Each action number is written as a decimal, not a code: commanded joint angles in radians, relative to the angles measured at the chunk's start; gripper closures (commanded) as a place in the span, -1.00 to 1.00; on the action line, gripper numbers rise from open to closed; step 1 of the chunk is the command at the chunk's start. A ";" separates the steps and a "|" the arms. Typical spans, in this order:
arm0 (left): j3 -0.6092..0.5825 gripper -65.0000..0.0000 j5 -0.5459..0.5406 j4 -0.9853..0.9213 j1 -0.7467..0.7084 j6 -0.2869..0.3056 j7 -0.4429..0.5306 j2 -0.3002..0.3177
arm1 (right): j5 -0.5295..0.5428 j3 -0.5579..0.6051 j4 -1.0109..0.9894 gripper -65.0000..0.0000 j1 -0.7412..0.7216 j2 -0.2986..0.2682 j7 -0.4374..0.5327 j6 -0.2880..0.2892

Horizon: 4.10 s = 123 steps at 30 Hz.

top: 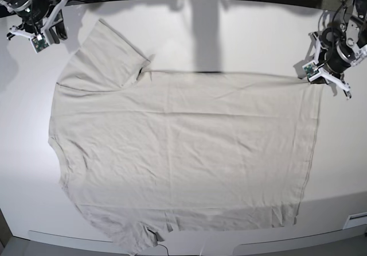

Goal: Fold the T-shirt properly
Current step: 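Move both grippers down to the shirt's shoulder corners, then grasp the shoulder corners with both grippers, then lift the shoulders and fold them over toward the hem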

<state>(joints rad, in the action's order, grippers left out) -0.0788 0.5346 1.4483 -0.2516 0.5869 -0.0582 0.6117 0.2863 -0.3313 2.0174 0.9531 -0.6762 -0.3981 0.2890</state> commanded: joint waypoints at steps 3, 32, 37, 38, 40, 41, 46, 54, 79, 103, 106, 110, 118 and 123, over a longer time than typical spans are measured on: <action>0.005 1.00 0.019 0.002 -0.003 0.029 -0.022 0.018 | -0.038 -0.008 0.014 0.66 0.005 -0.023 0.045 -0.008; 0.005 1.00 0.087 0.003 -0.061 0.031 0.021 -0.079 | -0.676 0.422 -0.241 -0.02 -0.286 -0.241 0.083 0.083; 0.005 1.00 0.087 0.003 -0.061 0.031 0.021 -0.079 | -0.676 0.582 -0.332 -0.02 -0.446 -0.237 0.071 0.084; 0.005 1.00 0.087 0.003 -0.061 0.031 0.021 -0.079 | -0.676 0.608 -0.349 -0.02 -0.474 -0.235 0.066 0.083; 0.005 1.00 0.087 0.003 -0.061 0.031 0.021 -0.079 | -0.676 0.655 -0.379 -0.02 -0.525 -0.235 0.064 0.084; 0.005 1.00 0.087 0.003 -0.061 0.031 0.021 -0.079 | -0.676 0.676 -0.394 -0.02 -0.547 -0.235 0.064 0.084; 0.005 1.00 0.087 0.003 -0.061 0.031 0.021 -0.079 | -0.671 0.760 -0.447 -0.02 -0.643 -0.232 0.064 0.085; 0.005 1.00 0.087 0.003 -0.061 0.031 0.001 -0.079 | -0.623 0.853 -0.501 -0.01 -0.761 -0.202 0.058 0.145; 0.152 1.00 -0.319 0.178 -0.237 0.031 -0.024 -0.032 | -0.295 0.732 -0.418 1.00 -0.644 -0.270 -0.027 -0.074; 0.505 1.00 -0.457 0.451 -0.698 0.032 0.048 -0.158 | -0.206 0.145 0.014 1.00 0.087 -0.183 -0.023 -0.058; 0.523 1.00 -0.458 0.457 -0.729 0.032 0.056 -0.168 | -0.203 0.109 0.037 1.00 0.151 -0.180 -0.004 -0.058; 0.523 1.00 -0.457 0.457 -0.748 0.032 0.060 -0.168 | -0.203 0.071 0.052 1.00 0.198 -0.180 -0.002 -0.063; 0.523 1.00 -0.457 0.504 -0.711 0.014 0.121 -0.168 | -0.203 0.043 0.054 1.00 0.145 -0.181 0.016 -0.087; 0.523 1.00 -0.488 0.507 -0.602 -0.011 0.039 -0.168 | -0.173 0.045 0.052 1.00 0.077 -0.201 0.016 -0.076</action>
<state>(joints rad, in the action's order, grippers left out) 0.4351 0.0574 1.9396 -0.8452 0.5831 -0.0418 0.4332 0.1154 -0.2752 2.0563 1.0279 -0.8627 -0.3958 0.2253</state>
